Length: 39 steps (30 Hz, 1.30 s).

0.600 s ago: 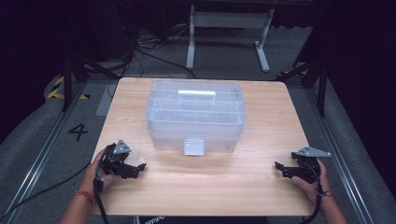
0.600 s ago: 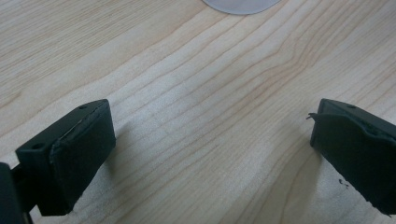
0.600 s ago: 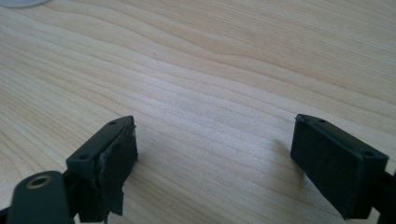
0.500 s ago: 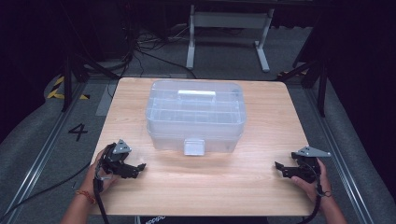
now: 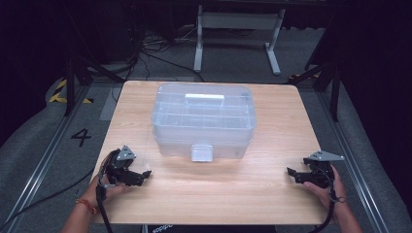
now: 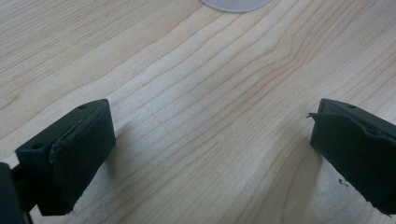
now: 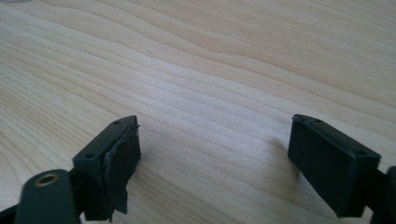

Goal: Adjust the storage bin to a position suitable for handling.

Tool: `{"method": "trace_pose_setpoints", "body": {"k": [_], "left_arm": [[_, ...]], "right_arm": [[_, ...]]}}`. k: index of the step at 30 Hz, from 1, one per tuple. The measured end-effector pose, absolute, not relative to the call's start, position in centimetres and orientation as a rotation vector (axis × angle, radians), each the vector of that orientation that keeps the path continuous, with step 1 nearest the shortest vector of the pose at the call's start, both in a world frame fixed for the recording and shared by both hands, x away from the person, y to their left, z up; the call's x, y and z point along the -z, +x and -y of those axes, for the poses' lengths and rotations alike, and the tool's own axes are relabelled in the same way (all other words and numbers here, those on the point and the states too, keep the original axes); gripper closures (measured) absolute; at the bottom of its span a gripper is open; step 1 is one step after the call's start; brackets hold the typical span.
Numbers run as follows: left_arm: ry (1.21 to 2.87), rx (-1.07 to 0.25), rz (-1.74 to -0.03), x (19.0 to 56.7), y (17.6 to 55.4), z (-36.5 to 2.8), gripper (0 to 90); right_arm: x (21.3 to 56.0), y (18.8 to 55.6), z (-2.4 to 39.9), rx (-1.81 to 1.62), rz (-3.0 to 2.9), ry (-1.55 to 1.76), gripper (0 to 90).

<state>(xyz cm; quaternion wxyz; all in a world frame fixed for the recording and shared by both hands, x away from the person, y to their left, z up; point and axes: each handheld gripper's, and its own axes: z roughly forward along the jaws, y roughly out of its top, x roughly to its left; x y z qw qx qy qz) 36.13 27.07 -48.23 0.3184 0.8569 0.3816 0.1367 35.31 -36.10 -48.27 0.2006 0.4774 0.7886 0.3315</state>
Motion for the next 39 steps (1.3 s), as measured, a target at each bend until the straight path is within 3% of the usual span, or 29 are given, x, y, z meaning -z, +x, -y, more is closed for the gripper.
{"method": "trace_pose_setpoints", "body": {"k": [10, 26, 39], "left_arm": [[2.255, -0.368, -0.983, 48.3, 36.4, -27.0, 0.2], [2.241, -0.360, -1.006, 48.3, 36.2, -26.9, 0.7], [2.232, -0.380, -1.018, 48.3, 36.1, -27.1, 2.7]], "right_arm": [[45.8, 35.7, 35.7, -0.964, -2.160, 1.247, 26.0], [39.8, 37.8, 33.8, -1.127, -2.119, 1.108, 27.6], [37.0, 39.3, 31.7, -1.155, -2.134, 1.004, 29.2]]}}
